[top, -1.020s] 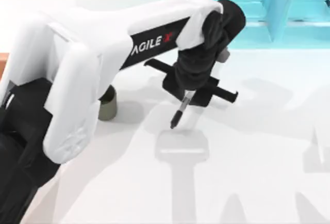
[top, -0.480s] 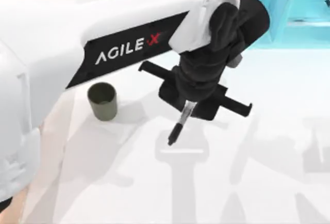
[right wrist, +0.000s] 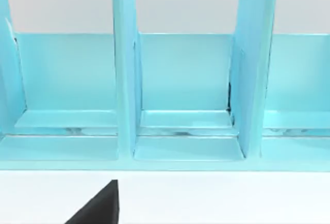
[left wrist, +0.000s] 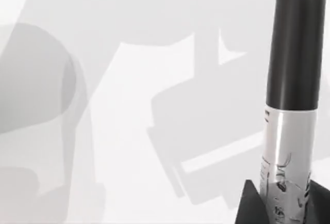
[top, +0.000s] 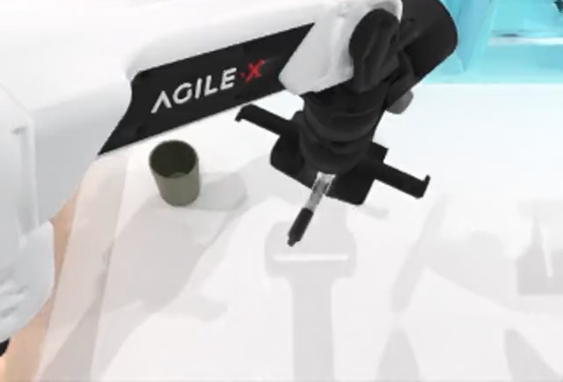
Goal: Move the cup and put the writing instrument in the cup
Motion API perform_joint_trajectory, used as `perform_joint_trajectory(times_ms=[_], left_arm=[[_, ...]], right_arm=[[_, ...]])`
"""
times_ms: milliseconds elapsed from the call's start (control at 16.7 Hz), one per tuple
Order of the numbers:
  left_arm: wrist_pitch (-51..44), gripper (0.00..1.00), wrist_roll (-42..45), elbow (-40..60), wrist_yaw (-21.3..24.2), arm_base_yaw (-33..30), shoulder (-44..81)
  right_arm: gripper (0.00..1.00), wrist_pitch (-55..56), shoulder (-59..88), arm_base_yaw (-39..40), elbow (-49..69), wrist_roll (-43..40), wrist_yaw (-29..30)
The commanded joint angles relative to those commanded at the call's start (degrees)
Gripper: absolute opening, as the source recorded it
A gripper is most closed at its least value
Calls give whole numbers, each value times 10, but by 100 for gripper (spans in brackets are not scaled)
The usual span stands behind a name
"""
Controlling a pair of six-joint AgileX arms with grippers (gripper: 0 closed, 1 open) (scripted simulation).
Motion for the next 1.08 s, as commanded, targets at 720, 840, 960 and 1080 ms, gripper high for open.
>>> perform_joint_trajectory(times_ms=[720, 840, 960, 1080], left_arm=[[547, 0, 79, -401, -9, 92, -162], [666, 0, 100, -491, -6, 114, -191], [785, 0, 123, -578, 0, 136, -222], [903, 0, 145, -659, 7, 157, -255]], right_arm=[[100, 0, 0, 0, 0, 0, 0], [100, 0, 0, 0, 0, 0, 0], [100, 0, 0, 0, 0, 0, 0], [100, 0, 0, 0, 0, 0, 0]])
